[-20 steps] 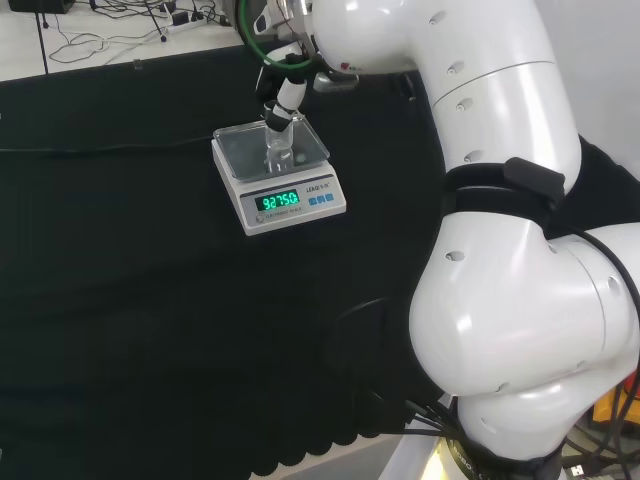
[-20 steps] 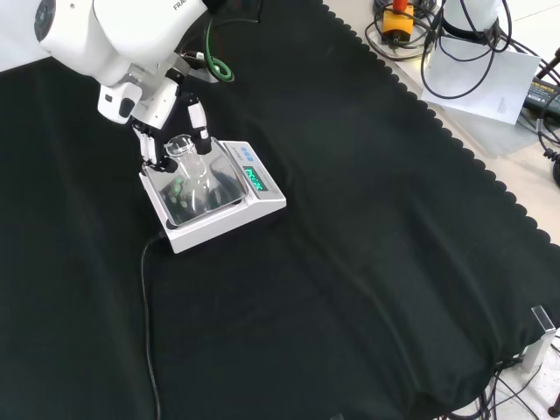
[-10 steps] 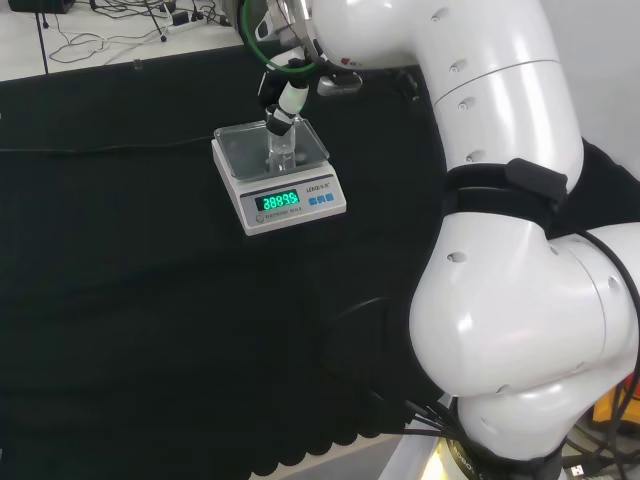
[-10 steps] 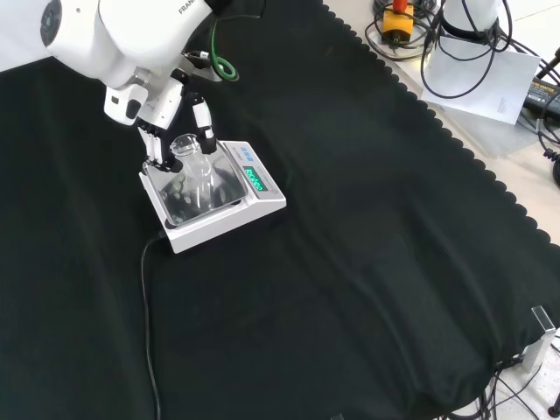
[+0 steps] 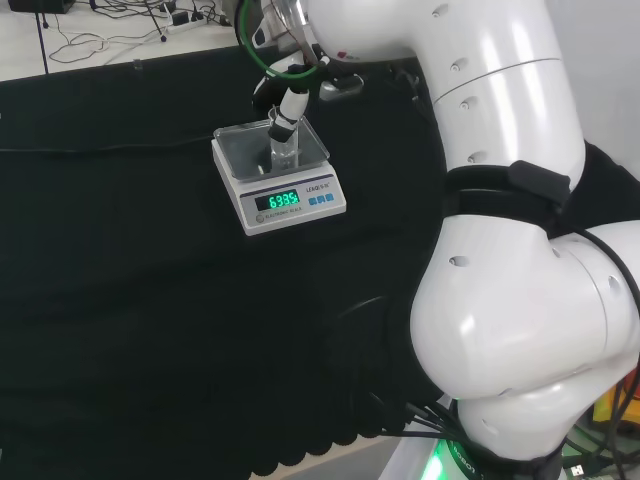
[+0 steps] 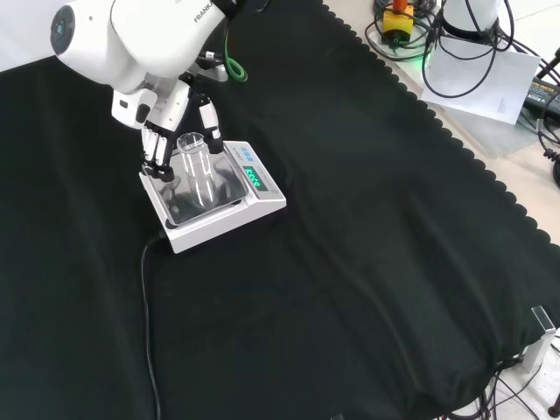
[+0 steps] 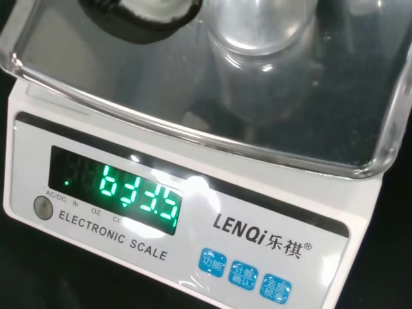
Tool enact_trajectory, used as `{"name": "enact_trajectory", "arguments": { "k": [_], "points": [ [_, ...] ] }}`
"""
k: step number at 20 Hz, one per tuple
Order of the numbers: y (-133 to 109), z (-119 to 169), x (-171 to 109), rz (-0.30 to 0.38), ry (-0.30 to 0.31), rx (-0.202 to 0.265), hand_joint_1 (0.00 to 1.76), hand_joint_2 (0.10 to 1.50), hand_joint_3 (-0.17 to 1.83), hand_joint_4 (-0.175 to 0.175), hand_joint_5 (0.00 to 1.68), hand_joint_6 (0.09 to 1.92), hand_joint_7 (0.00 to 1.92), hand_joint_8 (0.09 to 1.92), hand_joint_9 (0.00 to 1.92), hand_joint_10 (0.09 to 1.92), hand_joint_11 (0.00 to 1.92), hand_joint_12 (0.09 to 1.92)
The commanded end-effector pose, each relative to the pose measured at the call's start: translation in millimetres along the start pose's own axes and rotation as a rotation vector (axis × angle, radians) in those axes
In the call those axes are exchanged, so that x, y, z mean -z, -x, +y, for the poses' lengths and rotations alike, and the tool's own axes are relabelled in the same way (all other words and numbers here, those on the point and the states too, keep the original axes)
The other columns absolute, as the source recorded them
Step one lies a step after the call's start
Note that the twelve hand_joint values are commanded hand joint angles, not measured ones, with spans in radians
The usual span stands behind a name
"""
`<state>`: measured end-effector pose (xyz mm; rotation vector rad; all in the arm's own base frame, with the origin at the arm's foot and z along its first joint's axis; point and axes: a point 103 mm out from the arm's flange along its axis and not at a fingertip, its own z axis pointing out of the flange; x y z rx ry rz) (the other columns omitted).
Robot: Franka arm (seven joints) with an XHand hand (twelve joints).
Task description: Put the beaker on the electronic balance.
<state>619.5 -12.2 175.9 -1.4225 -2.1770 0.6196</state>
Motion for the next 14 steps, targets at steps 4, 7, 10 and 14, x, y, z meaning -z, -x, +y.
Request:
{"name": "enact_trajectory", "arguments": {
  "k": [4, 7, 10, 14],
  "points": [
    [1.1, -1.5, 5.8, -0.005, -0.025, 0.008, 0.83, 0.80, -0.17, 0.019, 0.02, 0.09, 0.00, 0.32, 0.01, 0.52, 0.08, 1.41],
    [-14.4, -5.8, 15.1, -0.025, -0.060, -0.001, 0.82, 0.80, -0.16, 0.019, 0.02, 0.09, 0.00, 0.17, 0.00, 0.29, 0.01, 1.30],
    [-18.2, -8.8, 15.9, -0.050, -0.107, -0.014, 0.82, 0.79, -0.16, 0.018, 0.03, 0.09, 0.00, 0.12, 0.00, 0.21, 0.00, 1.19],
    [-13.0, -8.0, 10.4, -0.066, -0.162, -0.004, 0.81, 0.78, -0.14, 0.017, 0.01, 0.09, 0.00, 0.09, 0.00, 0.09, 0.00, 1.03]
  ]
}}
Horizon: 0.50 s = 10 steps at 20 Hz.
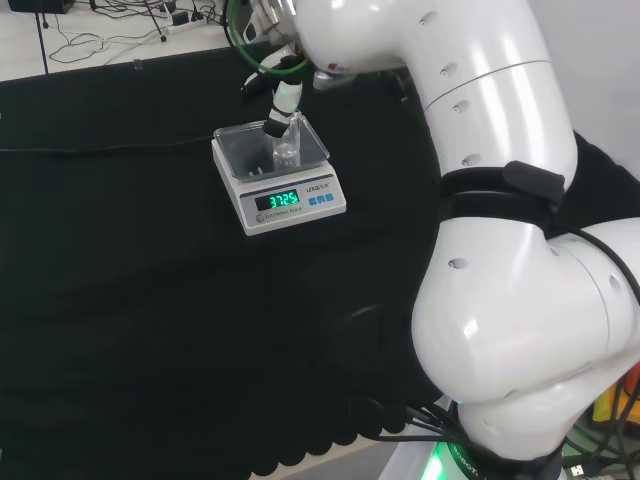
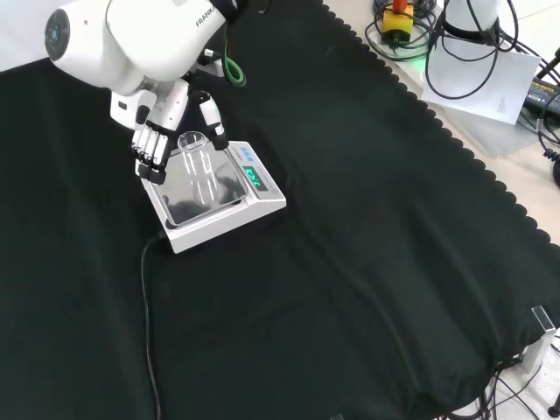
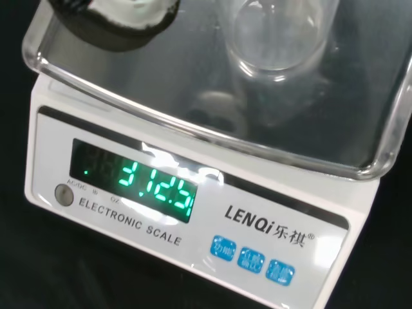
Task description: Put the beaker on the electronic balance.
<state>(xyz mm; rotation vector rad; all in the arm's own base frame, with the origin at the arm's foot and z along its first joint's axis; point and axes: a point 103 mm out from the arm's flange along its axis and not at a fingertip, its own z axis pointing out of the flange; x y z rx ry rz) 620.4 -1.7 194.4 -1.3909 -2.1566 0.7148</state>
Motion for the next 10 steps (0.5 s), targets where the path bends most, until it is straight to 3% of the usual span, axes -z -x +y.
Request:
{"name": "enact_trajectory", "arguments": {
  "k": [1, 3, 6, 10],
  "points": [
    [2.3, -1.3, -7.6, -0.037, -0.104, 0.009, 0.81, 0.78, -0.14, 0.018, 0.01, 0.09, 0.00, 0.09, 0.00, 0.09, 0.00, 0.98],
    [8.8, -7.4, -8.9, -0.045, -0.117, 0.013, 0.80, 0.76, -0.13, 0.022, 0.00, 0.09, 0.00, 0.09, 0.00, 0.09, 0.00, 0.81],
    [11.0, -30.9, 0.6, -0.056, -0.082, 0.010, 0.77, 0.74, -0.10, 0.027, 0.00, 0.09, 0.00, 0.09, 0.00, 0.09, 0.00, 0.44],
    [5.3, -69.6, 21.5, -0.075, -0.018, -0.003, 0.75, 0.72, -0.07, 0.028, 0.00, 0.09, 0.00, 0.09, 0.00, 0.09, 0.00, 0.28]
  ]
}}
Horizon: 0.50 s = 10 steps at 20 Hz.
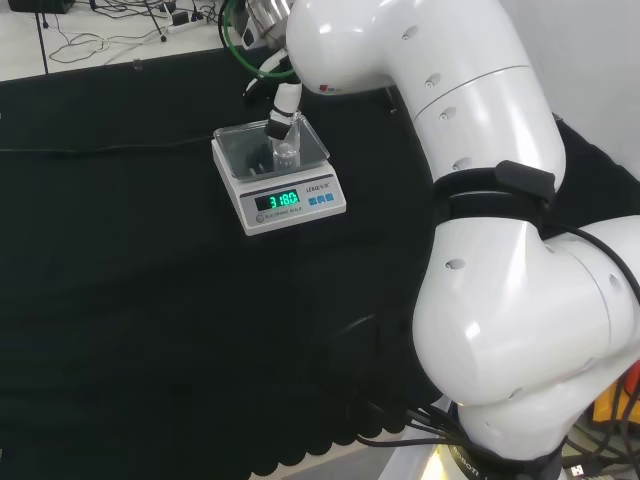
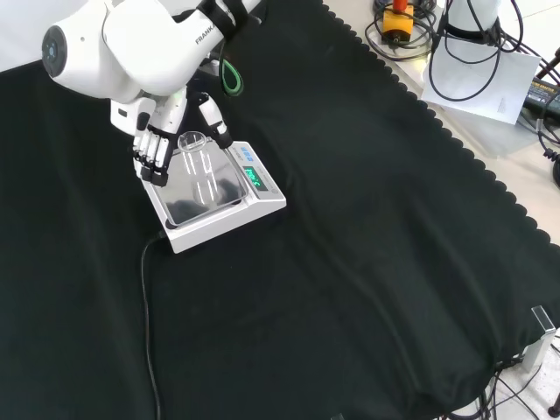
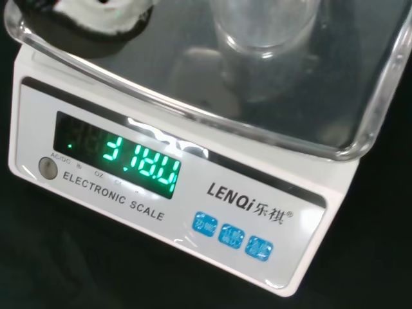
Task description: Put the beaker on the electronic balance.
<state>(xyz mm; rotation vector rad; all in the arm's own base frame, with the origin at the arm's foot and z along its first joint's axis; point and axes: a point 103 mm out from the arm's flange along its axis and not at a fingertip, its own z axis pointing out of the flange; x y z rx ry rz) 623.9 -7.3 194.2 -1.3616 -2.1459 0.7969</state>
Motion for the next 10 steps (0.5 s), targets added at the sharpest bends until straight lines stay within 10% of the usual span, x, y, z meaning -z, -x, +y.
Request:
{"name": "enact_trajectory", "arguments": {
  "k": [1, 10],
  "points": [
    [-2.5, -81.1, 21.1, -0.050, 0.052, -0.008, 0.74, 0.72, -0.07, 0.028, 0.00, 0.09, 0.00, 0.09, 0.00, 0.09, 0.00, 0.26],
    [-11.9, -174.4, 14.3, -0.075, 0.130, -0.062, 0.65, 0.74, -0.02, 0.014, 0.01, 0.09, 0.00, 0.09, 0.00, 0.09, 0.00, 0.43]
  ]
}}
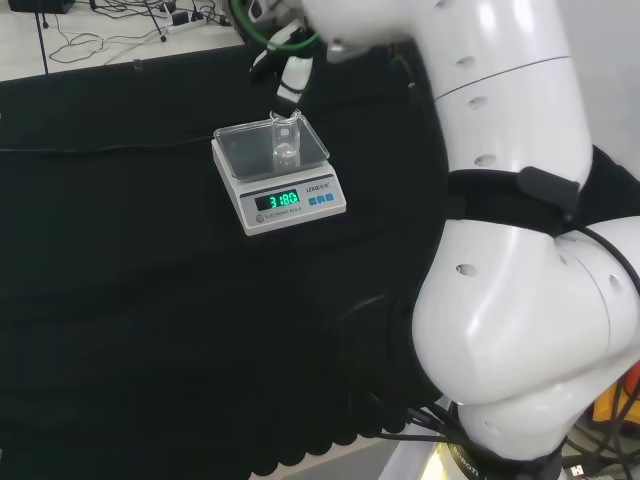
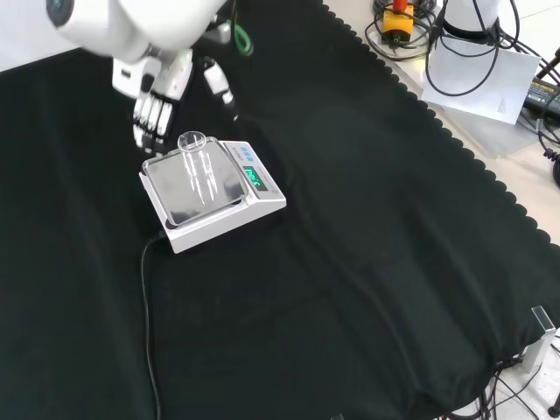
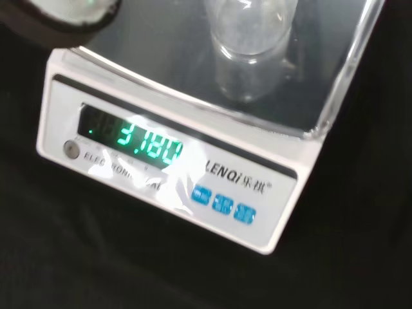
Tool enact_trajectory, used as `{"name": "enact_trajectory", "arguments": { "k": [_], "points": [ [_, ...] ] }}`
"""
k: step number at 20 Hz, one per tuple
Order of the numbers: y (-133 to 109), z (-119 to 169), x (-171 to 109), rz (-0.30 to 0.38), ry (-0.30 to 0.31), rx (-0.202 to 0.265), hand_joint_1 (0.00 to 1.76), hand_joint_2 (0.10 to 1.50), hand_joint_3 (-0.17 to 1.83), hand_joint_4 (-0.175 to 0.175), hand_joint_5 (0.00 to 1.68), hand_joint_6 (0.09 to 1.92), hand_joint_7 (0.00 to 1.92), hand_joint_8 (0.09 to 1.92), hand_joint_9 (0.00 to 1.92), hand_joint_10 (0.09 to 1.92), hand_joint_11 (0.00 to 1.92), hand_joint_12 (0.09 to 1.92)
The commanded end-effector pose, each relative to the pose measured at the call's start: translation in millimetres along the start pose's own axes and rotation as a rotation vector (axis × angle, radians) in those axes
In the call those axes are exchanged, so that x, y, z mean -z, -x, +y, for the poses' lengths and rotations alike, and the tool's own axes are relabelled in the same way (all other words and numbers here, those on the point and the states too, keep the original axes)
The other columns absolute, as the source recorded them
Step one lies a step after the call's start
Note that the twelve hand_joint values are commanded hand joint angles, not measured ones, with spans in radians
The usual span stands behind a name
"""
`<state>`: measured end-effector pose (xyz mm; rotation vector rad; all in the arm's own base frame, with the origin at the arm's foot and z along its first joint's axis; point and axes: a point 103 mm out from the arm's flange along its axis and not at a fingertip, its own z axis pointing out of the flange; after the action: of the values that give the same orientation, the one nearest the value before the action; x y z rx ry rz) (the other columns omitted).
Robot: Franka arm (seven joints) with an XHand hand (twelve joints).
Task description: Put the beaker on the electronic balance.
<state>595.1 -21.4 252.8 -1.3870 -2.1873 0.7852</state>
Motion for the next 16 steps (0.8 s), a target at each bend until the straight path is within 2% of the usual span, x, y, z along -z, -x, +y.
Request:
{"name": "enact_trajectory", "arguments": {
  "k": [1, 3, 7, 9, 10, 11, 13, 14, 16],
  "points": [
    [-8.4, -120.2, -2.7, -0.056, 0.095, -0.065, 0.65, 0.74, -0.02, 0.012, 0.01, 0.09, 0.01, 0.09, 0.00, 0.09, 0.00, 0.45],
    [-8.9, -136.3, -7.1, -0.052, 0.096, -0.084, 0.64, 0.75, -0.02, 0.011, 0.02, 0.09, 0.02, 0.09, 0.01, 0.09, 0.00, 0.47],
    [-8.4, -162.0, -26.7, -0.038, 0.101, -0.084, 0.63, 0.76, -0.01, 0.008, 0.03, 0.09, 0.04, 0.09, 0.03, 0.09, 0.00, 0.48],
    [-8.7, -172.4, -39.8, -0.013, 0.145, -0.085, 0.62, 0.78, 0.00, 0.005, 0.05, 0.09, 0.06, 0.09, 0.06, 0.09, 0.00, 0.50],
    [-9.7, -176.7, -46.4, -0.022, 0.175, -0.095, 0.63, 0.79, 0.00, -0.002, 0.09, 0.09, 0.10, 0.09, 0.10, 0.09, 0.00, 0.58],
    [-10.4, -180.2, -52.4, -0.021, 0.202, -0.102, 0.65, 0.82, 0.01, -0.012, 0.16, 0.09, 0.18, 0.10, 0.18, 0.14, 0.00, 0.79],
    [-9.9, -188.3, -63.6, -0.011, 0.254, -0.115, 0.70, 0.86, 0.04, -0.035, 0.36, 0.09, 0.33, 0.32, 0.35, 0.52, 0.06, 1.23],
    [-10.0, -192.6, -67.7, -0.010, 0.262, -0.120, 0.73, 0.88, 0.06, -0.047, 0.46, 0.14, 0.40, 0.45, 0.45, 0.65, 0.15, 1.33],
    [-10.2, -202.0, -73.4, -0.012, 0.259, -0.135, 0.77, 0.89, 0.13, -0.064, 0.55, 0.33, 0.49, 0.63, 0.60, 0.74, 0.30, 1.38]
  ]
}}
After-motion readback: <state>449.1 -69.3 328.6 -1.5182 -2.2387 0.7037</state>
